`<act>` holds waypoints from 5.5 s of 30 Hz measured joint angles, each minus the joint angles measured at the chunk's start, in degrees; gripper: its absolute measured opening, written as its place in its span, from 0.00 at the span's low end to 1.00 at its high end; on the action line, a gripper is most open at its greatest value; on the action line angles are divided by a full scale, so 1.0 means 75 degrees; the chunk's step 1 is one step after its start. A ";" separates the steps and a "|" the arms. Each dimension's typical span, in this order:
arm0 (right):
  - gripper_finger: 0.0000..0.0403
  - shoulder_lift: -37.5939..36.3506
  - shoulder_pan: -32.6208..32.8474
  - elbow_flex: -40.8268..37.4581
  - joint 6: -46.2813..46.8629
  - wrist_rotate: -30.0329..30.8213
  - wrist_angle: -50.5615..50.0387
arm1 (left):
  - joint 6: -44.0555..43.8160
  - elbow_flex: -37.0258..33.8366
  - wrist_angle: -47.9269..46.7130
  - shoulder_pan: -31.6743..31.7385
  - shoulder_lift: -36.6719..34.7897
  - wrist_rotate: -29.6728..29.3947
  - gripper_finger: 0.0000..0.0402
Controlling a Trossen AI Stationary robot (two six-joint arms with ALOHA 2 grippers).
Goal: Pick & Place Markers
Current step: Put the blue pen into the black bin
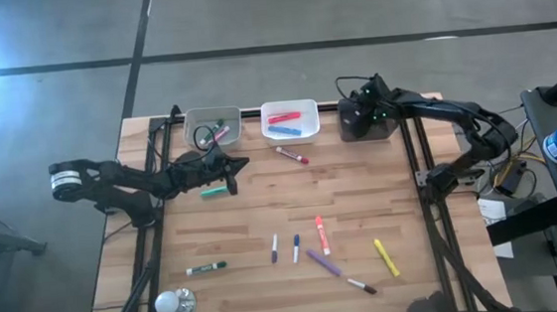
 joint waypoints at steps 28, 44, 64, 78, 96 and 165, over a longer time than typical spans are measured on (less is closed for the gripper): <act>0.02 -0.5182 0.1673 -0.5109 -0.0220 -0.2216 0.6679 | -0.0098 0.2302 -0.4793 -0.1145 0.0000 -0.1127 0.00; 0.02 -0.5865 0.3071 -0.6035 0.0120 -0.2967 0.7988 | -0.1229 0.3480 -0.7277 -0.2307 0.0002 -0.2263 0.00; 0.02 -0.5834 0.4001 -0.6035 0.0554 -0.2967 0.8219 | -0.2251 0.3728 -0.7412 -0.3503 0.0640 -0.2281 0.00; 0.02 -0.5666 0.4761 -0.5872 0.1221 -0.2956 0.8860 | -0.3221 0.6348 -1.0303 -0.4201 0.2513 -0.2372 0.00; 0.02 -0.4147 0.4753 -0.4964 0.0783 -0.2956 0.8042 | -0.5515 0.7822 -1.2165 -0.4487 0.3539 -0.1117 0.07; 0.02 -0.4141 0.4752 -0.5145 0.0199 -0.2952 0.7987 | -0.7958 0.8947 -1.4264 -0.4956 0.4670 -0.1981 0.08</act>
